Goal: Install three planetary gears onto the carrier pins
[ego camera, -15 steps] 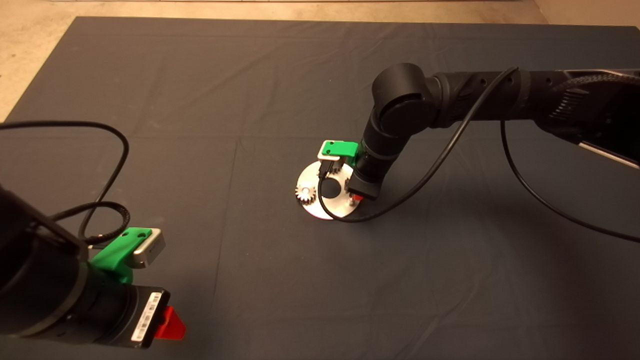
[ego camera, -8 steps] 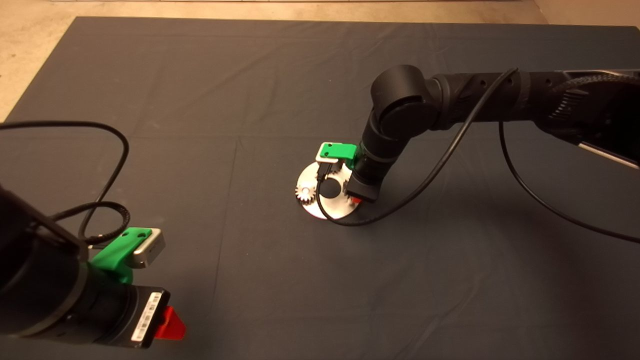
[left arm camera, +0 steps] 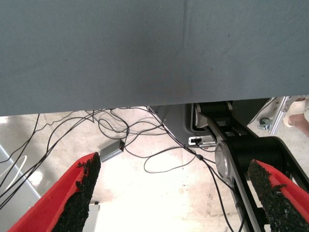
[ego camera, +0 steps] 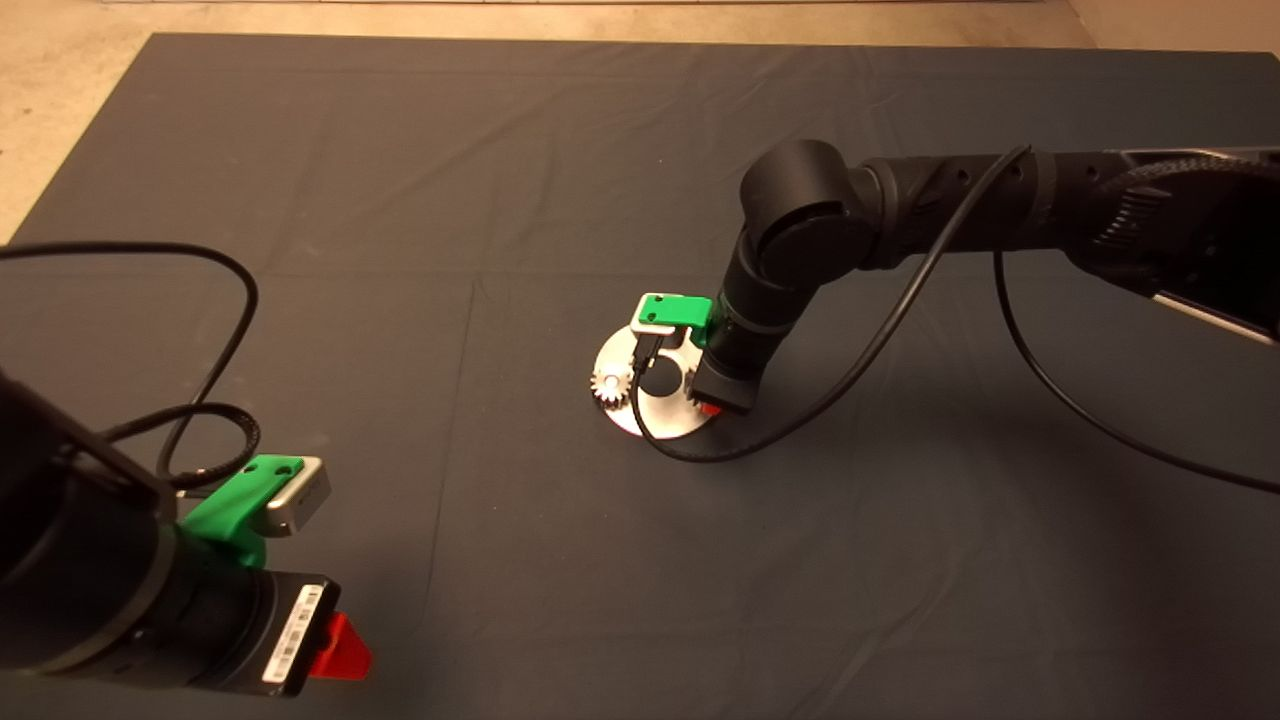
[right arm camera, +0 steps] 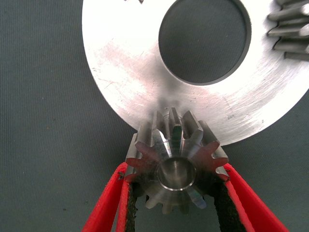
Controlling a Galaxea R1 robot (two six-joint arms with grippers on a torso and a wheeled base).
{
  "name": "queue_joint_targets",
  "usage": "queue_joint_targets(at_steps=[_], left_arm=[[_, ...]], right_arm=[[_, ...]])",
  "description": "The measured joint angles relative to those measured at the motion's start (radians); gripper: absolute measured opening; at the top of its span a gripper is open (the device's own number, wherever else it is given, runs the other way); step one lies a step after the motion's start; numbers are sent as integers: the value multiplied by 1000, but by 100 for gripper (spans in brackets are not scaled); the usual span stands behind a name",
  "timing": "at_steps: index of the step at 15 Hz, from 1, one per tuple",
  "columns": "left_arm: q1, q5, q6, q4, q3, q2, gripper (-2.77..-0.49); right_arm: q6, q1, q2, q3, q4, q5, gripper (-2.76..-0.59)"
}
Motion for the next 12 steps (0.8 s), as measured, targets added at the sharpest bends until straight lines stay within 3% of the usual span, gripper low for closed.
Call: queue_joint_targets(at_steps=[7,10,12], left_arm=[[0,0,0,0,0,0,-109],[0,0,0,0,0,0,-109],[0,0,0,0,0,0,-109]], right_arm=[[9,-2,0,0,-18,0,-242],[30,-2,0,0,-36,15,-241],[32,-4,0,0,-40,18,-241]])
